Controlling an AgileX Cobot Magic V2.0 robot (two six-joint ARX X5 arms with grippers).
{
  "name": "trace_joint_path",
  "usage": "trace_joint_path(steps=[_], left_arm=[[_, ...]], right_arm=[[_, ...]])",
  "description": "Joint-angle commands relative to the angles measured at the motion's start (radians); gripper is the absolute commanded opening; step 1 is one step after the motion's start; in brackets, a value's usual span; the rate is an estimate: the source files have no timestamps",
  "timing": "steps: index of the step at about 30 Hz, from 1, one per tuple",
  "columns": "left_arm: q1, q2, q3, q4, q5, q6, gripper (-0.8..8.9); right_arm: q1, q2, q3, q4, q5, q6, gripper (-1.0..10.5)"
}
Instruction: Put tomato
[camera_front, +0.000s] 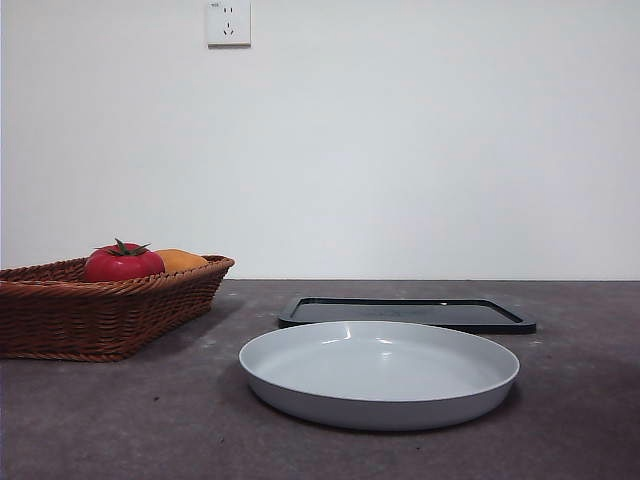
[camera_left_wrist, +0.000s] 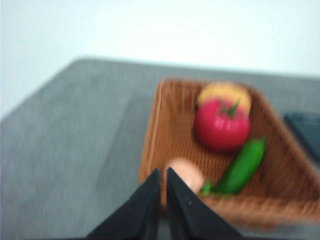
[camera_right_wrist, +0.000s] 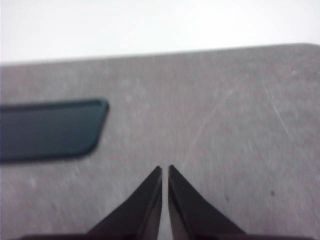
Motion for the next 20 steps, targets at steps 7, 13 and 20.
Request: trace_joint_path(steps=[7,13,20], left_arm=[[0.001,0.072,0.175,0.005,0.003,-0.142,0.16],[0.001,0.205,0.370,-0.090,0.097,-0.148,0.16],[0.001,0.419,0.581,-0.192,0.234,-0.144,0.16]], right_arm=[[0.000,0.086,0.240,-0.016,-0.021,0.114,0.1],[0.000,0.258,0.447,-0.167,-0.167,0.121,0.1],[0.002,0.455,0.641,-0.208,-0.294,0.077,0.1]])
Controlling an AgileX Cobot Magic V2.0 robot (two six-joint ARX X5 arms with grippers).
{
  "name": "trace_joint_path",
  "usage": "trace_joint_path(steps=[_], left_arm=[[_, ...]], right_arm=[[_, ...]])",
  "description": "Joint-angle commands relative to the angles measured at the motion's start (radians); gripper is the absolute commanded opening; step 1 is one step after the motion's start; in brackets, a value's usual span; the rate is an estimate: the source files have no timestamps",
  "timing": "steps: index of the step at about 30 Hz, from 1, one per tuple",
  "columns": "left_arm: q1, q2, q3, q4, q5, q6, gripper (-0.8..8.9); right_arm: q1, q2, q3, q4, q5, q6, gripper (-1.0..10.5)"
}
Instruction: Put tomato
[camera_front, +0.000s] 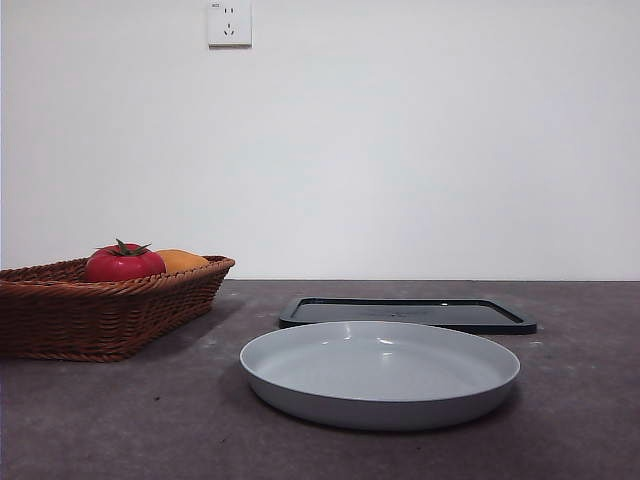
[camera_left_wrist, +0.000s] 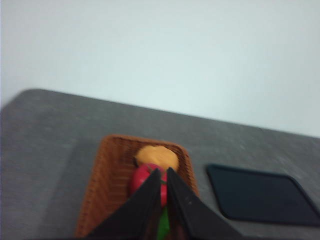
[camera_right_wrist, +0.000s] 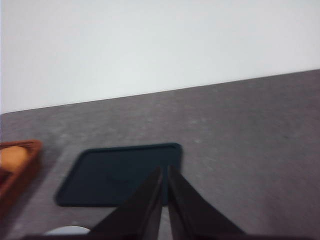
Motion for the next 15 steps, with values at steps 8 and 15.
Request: trace_joint_path(steps=[8,15], left_arm=[[0.001,0.336,0.264,-0.120,0.190,0.069,0.16],[-0.016,0.559,0.444,-0.286,0.262,0.165,0.17]], right_arm=[[0.038,0.286,0.268,-0.095,-0.151,-0.060,0.1],[0.114,0.443,0.392,-0.186,-0.162,-0.118,0.1]])
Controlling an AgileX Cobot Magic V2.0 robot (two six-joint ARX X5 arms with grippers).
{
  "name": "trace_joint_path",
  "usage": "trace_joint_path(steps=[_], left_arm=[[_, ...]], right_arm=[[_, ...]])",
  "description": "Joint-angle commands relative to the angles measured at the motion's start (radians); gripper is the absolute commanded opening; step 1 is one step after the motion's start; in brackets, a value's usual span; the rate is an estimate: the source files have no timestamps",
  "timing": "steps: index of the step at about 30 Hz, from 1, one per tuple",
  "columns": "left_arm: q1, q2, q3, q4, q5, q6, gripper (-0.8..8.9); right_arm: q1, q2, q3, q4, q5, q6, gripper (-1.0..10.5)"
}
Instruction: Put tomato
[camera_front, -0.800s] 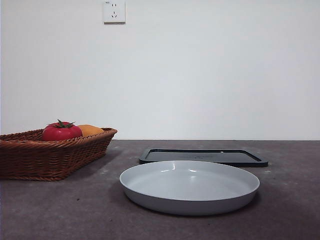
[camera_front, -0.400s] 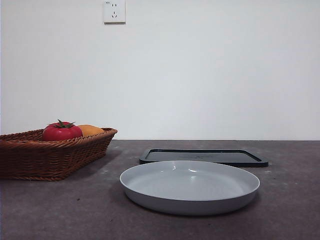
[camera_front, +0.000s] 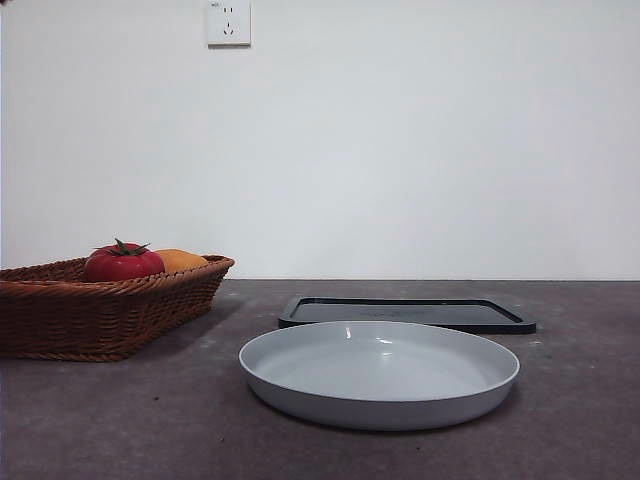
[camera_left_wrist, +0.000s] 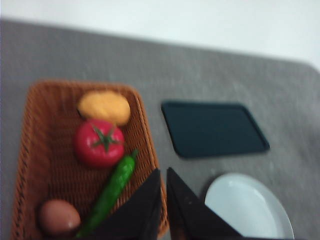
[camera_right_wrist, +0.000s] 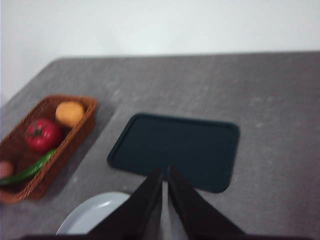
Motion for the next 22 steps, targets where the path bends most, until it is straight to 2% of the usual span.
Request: trace_joint_path(steps=[1,6,15,16,17,20,21,22], left_arm=[[-0.016,0.072,0.084,-0.052,0.010,0.077,0.17],[-0.039,0.158,0.146,-0.093,0.010,0.099,0.19],[-0.041,0.175,0.148,-0.095,0.010,0.100,0.31],[-0.041,0.175,0.148,-0.097,0.010,0.100,0.61],[-0.041,0.175,0.148,-0.099,0.010,0.100,1.84],[-0.041,0.175,0.148,-0.098,0.010,0.100,6.86],[-0.041,0.175,0.148,-0.098,0.010,0.100,7.66],[-0.041,0.175,0.148,-0.098,0.010,0.100,7.72]], right_arm=[[0.030,0.051,0.050,-0.019,-0.002,-0.032,0.1],[0.066,0.107,0.066,-0.019,-0.003,-0.032,0.1],[0.076,0.113,0.066,-0.019,-0.003,-0.032,0.1],[0.076,0.113,0.066,-0.019,-0.003,-0.032,0.2],[0.076,0.113,0.066,-0.016,-0.003,-0.032,0.9],[0.076,0.113,0.066,-0.011,-0.003,-0.027,5.2],[0.076,0.113,0.066,-0.011,-0.003,-0.027,5.7],[0.076,0.113,0.066,-0.011,-0.003,-0.027,5.7]])
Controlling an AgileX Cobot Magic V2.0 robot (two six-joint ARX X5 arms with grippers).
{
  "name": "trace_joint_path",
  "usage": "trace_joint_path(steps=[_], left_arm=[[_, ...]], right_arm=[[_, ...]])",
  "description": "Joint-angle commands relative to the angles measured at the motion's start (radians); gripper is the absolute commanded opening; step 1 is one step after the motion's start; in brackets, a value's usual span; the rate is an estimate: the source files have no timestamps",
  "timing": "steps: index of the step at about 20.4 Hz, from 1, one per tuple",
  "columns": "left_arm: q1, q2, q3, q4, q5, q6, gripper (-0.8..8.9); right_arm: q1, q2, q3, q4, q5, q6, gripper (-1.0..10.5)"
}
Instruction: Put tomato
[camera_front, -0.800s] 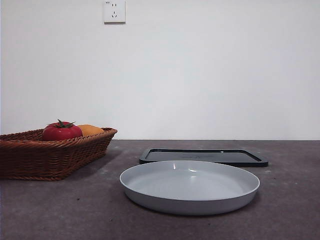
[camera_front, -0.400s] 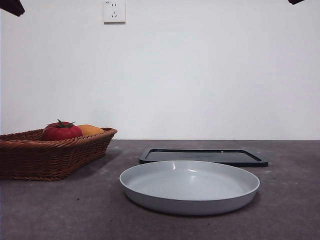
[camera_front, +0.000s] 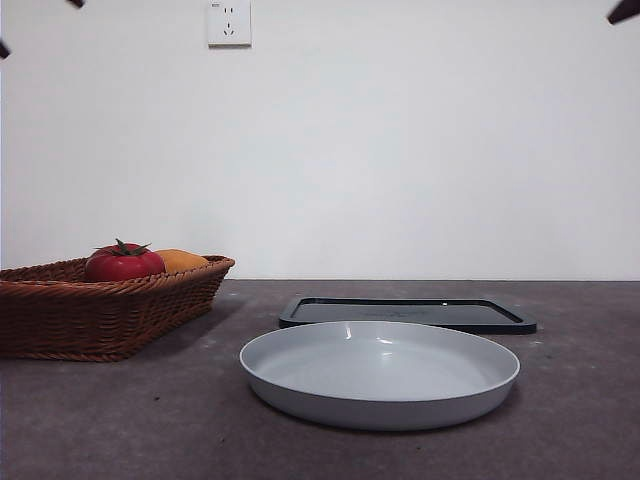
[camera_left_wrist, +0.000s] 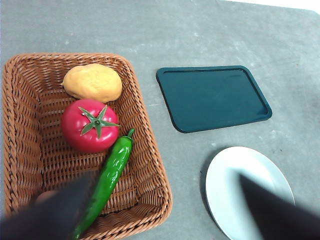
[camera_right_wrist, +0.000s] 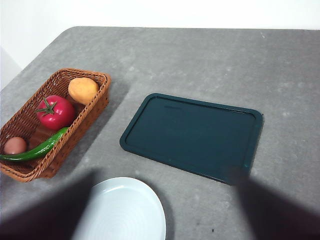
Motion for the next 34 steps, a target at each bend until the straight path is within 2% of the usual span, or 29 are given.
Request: trace_joint_path(steps=[1,9,13,16,19,24,28,31,34], left_arm=[[-0.001,0.008,0.023,0.006,0.004,0.002,7.72],[-0.001,0.008,0.023,0.002,0.002,0.002,7.68],[-0.001,0.027,0.023,-0.012,-0.087,0.002,7.43],[-0.001,0.082,0.026,-0.029,-0.109,0.001,7.42],[-0.001,0.194,0.065,-0.078,-0.116,0.001,7.42],[-0.008,0.438,0.235,-0.163,-0.192,0.002,7.43],[-0.026,0.618,0.366,-0.171,-0.197,0.005,7.42],[-0.054,0.727,0.456,-0.185,-0.272,0.029,7.43],[-0.082,0.822,0.537,-0.185,-0.302,0.045,7.43]], right_arm=[[0.005,0.006,0.017,0.011,-0.003,-0.008,5.7],[0.005,0.006,0.017,0.011,-0.003,-0.008,5.7],[0.005,0.006,0.017,0.012,-0.003,-0.008,5.7],[0.005,0.006,0.017,0.012,-0.003,-0.008,5.7],[0.005,0.006,0.017,0.025,-0.003,-0.008,5.7],[0.005,0.006,0.017,0.041,-0.003,-0.008,5.7],[0.005,0.006,0.017,0.041,-0.003,-0.008,5.7],[0.005,0.006,0.017,0.040,-0.003,-0.008,5.7],[0.005,0.006,0.017,0.040,-0.003,-0.008,5.7]])
